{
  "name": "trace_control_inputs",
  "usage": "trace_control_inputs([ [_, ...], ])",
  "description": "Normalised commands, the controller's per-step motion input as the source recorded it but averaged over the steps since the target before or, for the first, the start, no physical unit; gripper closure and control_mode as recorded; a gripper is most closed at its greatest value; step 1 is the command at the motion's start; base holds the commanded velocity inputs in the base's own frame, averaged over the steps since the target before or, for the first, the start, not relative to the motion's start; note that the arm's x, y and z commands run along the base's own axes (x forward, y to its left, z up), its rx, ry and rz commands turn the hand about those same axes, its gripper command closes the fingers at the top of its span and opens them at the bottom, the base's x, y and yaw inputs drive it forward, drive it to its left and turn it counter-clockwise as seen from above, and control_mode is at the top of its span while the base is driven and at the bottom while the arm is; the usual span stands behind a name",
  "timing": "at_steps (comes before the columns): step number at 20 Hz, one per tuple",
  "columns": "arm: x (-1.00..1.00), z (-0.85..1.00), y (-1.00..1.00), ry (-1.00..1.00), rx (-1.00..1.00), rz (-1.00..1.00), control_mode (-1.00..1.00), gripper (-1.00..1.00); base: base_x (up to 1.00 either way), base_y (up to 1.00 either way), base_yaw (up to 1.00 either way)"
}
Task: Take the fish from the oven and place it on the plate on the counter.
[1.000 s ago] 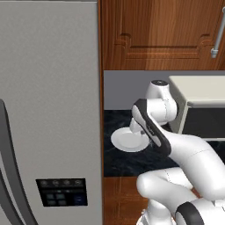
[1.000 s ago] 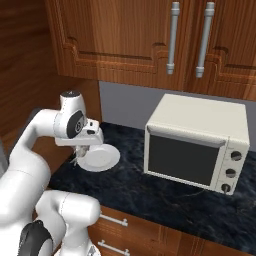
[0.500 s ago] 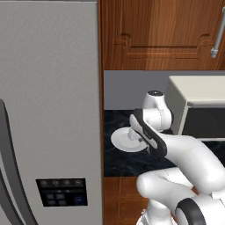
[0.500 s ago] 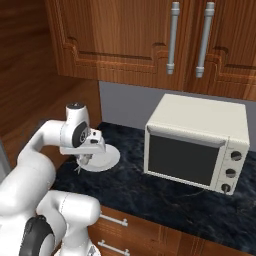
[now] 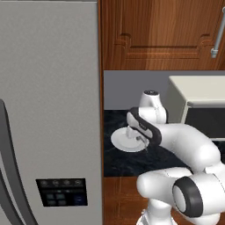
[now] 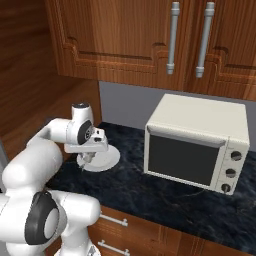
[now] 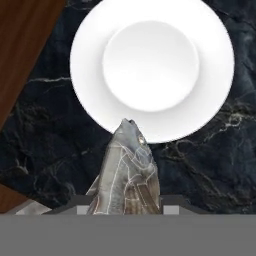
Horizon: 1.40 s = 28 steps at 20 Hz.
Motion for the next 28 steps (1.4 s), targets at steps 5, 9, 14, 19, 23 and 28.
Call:
trace_control_inputs([
  [5,0.71,-0.05,0.02,0.07,0.00,0.02,-1.00,1.00,0.00,0.00,0.00],
  [9,0.46,-0.25,0.02,0.05,0.00,0.00,-1.00,1.00,0.00,0.00,0.00],
  [14,0.32,-0.33,0.02,0.04,0.00,0.00,-1.00,1.00,0.00,0.00,0.00],
  [19,0.12,-0.32,0.06,0.03,0.00,0.00,-1.00,1.00,0.00,0.00,0.00],
  [23,0.10,-0.38,0.05,0.01,0.00,0.00,-1.00,1.00,0.00,0.00,0.00],
  [28,0.07,-0.14,0.00,0.00,0.00,0.00,-1.00,1.00,0.00,0.00,0.00],
])
